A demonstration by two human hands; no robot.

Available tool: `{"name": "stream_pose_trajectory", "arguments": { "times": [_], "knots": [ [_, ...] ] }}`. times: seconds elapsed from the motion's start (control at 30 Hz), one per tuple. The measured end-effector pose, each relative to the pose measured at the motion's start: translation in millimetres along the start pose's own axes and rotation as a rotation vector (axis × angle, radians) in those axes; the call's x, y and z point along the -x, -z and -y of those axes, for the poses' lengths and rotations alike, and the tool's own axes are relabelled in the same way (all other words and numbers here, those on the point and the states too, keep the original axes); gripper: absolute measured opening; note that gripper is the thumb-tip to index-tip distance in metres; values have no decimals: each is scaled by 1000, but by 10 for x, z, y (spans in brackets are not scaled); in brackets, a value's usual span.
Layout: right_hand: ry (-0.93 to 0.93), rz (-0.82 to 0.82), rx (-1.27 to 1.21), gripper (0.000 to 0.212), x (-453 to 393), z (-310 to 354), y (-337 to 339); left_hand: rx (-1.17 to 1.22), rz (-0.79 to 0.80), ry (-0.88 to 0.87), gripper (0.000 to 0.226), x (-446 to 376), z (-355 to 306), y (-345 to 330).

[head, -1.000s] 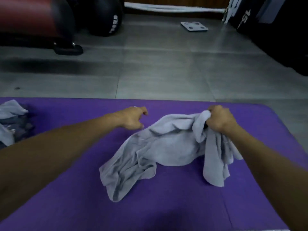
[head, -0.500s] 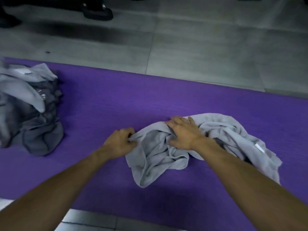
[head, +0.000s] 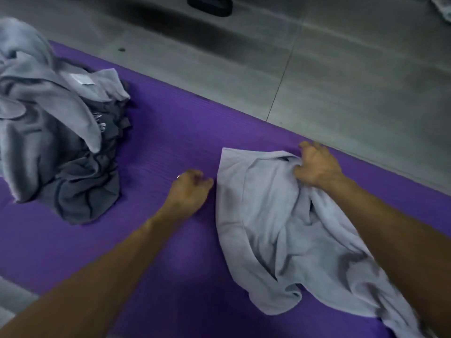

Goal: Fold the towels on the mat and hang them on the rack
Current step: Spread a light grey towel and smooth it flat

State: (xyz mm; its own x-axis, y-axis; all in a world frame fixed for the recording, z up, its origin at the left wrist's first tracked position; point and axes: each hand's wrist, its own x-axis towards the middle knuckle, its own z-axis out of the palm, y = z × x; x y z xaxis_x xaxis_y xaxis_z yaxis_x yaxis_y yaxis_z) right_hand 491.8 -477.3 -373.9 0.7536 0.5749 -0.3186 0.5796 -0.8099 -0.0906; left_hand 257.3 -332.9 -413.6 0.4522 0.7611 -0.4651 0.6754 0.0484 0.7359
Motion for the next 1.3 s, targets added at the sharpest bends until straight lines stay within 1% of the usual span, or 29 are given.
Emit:
{"name": "stream_pose_trajectory", "arguments": {
  "times": [0.07,0.13,0.2,0.23,0.27,0.3,0.33,0.37,0.4,0.43,0.5,0.53,0.57,0.6,0.67,0.7,0.73,0.77,0.8,0.87,0.9,0.93,0.97,1.07,1.13,1.17,1.23,1.27,1.3],
  "knots": [
    [105,21,-14,60,-47,145,-40,-307,-31,-18,27,184,188,-44],
    [270,53,-61,70,-74,383,-142,-465,21,-43,33,387,298,-107],
    [341,115,-85,82,-97,614,-257,-478,77,-112,32,516,327,-207],
    [349,141,-70,84,-115,701,-319,-457,101,-139,31,548,325,-272],
    [351,138,-22,78,-139,764,-367,-438,121,-158,31,576,316,-345],
    [345,118,34,63,-177,795,-403,-423,130,-168,30,595,296,-411],
    [339,95,55,43,-202,812,-411,-394,125,-182,27,607,283,-468],
    [333,90,18,27,-217,818,-406,-333,126,-198,23,624,275,-513],
    [331,104,-63,17,-227,815,-385,-194,134,-202,18,636,294,-545],
    [325,109,-173,12,-228,814,-350,29,149,-170,16,652,310,-556],
    [294,82,-418,8,-231,819,-266,516,134,-25,16,723,332,-555],
    [282,74,-524,10,-231,834,-221,651,114,50,21,765,345,-549],
    [261,83,-614,13,-223,861,-185,700,128,103,26,799,391,-546],
    [241,101,-684,14,-220,895,-162,706,200,131,31,829,446,-553],
    [202,123,-747,15,-215,984,-128,639,438,127,49,914,550,-545],
    [193,117,-759,14,-216,1034,-122,600,543,88,51,958,576,-530],
    [184,105,-772,12,-232,1084,-124,552,589,42,43,986,611,-524],
    [169,96,-785,11,-248,1129,-130,517,569,16,33,1004,625,-523],
    [158,91,-803,11,-265,1169,-140,513,490,33,27,1015,621,-503],
    [115,103,-808,15,-301,1244,-184,525,248,127,25,984,646,-397],
    [96,109,-779,16,-317,1285,-218,518,140,139,23,958,684,-299],
    [90,110,-727,18,-328,1330,-251,475,68,122,23,929,725,-162],
    [95,101,-667,21,-343,1386,-275,379,29,87,26,903,761,24],
    [113,-14,-539,24,-461,1679,-302,-56,-18,23,51,787,853,701],
    [125,-105,-517,30,-554,1928,-322,-300,-74,44,61,680,876,1085],
    [138,-109,-487,31,-595,2039,-354,-414,-99,53,64,629,881,1220],
    [160,-9,-426,32,-630,2206,-454,-651,-105,49,62,584,902,1341],
    [171,74,-417,42,-626,2250,-493,-760,-93,43,61,578,913,1337],
    [188,155,-434,59,-603,2259,-506,-856,-88,17,59,579,916,1299]
  ]
}}
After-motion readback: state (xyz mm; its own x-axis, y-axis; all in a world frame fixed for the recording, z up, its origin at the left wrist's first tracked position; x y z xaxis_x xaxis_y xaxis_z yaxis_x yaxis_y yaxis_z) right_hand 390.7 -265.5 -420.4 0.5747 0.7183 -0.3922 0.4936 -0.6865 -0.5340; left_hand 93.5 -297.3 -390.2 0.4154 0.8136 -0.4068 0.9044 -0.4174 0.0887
